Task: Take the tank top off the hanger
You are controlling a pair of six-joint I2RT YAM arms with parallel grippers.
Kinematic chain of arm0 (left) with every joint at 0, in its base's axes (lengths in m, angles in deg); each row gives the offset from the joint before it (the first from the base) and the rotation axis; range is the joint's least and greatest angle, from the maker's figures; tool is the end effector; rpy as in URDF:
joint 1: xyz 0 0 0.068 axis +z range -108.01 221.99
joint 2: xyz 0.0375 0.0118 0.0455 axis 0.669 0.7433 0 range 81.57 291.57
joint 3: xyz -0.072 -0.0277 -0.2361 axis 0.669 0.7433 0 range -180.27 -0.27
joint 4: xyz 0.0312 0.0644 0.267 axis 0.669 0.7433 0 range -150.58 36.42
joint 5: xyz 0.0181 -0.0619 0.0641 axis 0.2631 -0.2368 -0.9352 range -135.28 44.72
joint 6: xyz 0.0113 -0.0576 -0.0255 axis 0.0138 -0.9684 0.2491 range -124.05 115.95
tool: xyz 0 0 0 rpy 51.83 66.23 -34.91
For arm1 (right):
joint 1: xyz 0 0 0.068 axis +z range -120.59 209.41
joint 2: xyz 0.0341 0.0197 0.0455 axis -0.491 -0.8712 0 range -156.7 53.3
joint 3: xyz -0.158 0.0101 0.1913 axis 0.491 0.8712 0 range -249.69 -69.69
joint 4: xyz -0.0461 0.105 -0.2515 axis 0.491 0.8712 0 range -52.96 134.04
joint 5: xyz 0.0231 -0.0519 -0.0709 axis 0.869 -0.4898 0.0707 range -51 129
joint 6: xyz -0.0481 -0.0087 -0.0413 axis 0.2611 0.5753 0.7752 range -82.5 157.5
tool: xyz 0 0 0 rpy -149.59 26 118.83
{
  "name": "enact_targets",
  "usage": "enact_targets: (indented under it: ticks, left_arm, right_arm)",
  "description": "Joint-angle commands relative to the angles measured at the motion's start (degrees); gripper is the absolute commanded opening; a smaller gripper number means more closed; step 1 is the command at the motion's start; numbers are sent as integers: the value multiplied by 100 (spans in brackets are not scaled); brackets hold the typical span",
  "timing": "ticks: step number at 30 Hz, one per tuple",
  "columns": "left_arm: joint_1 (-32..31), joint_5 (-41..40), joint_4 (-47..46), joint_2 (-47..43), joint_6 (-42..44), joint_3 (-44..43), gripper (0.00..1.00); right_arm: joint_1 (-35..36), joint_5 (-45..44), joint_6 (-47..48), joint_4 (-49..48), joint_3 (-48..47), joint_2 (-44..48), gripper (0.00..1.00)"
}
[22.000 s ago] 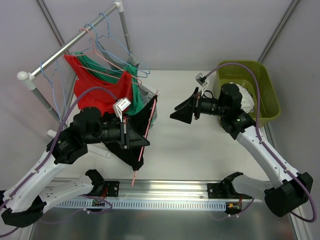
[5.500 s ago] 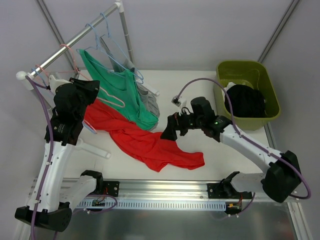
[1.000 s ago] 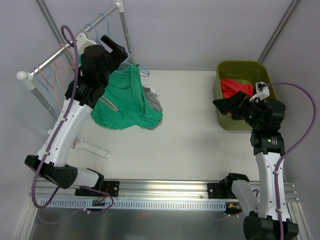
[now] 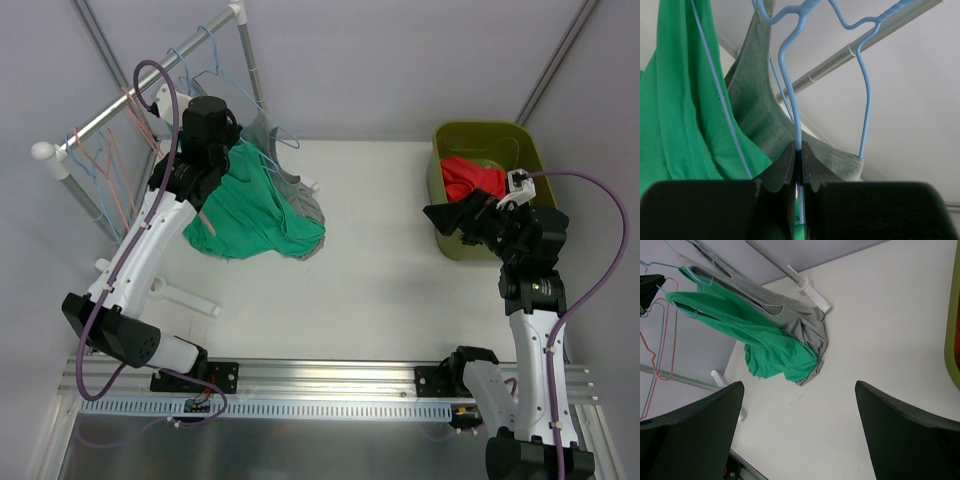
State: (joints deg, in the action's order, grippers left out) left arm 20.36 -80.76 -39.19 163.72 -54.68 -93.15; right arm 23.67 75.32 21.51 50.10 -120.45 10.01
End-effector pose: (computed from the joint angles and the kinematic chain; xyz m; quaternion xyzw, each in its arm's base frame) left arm 0.3313 -0.1005 0.4364 -0.3719 0.6610 -0.1691 0.6294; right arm 0.2125 0.0083 0.3595 -0.0729 0.7307 0.2870 0.6152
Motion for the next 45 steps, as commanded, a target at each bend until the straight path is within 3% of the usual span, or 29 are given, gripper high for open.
enact_targets:
  ticks: [1,13,28,33,35,40,43,45]
  left_arm:
    - [80,-108,-205,-375,-105,-2,0]
    - [10,217,-249,-955,677,-248,0]
    - [-122,2491,-337,-2325,1319,560,0]
    - [-140,3634,-328,-2949,1003,1026,0]
    - [-157,4300,-328,-3125,924,1219,0]
    - [-193,4875,-328,-3933,713,1947,0]
    - [-184,5419,-319,-4347,721,2239,0]
    - [-193,6296,-328,-4392,713,2388,0]
  right_arm:
    - [38,104,70,-234,-4,75,100]
    - [38,104,26,-277,-21,75,99]
    - [38,411,-124,-523,-170,-4,99]
    - [151,1403,-299,-1024,-390,-215,99]
    - [371,1597,-256,-1174,-521,-294,99]
    - [1231,1651,261,-1174,-812,-540,99]
    - [2163,1476,561,-1174,-1084,-1058,99]
    - [2715,1248,780,-1165,-1313,-1304,99]
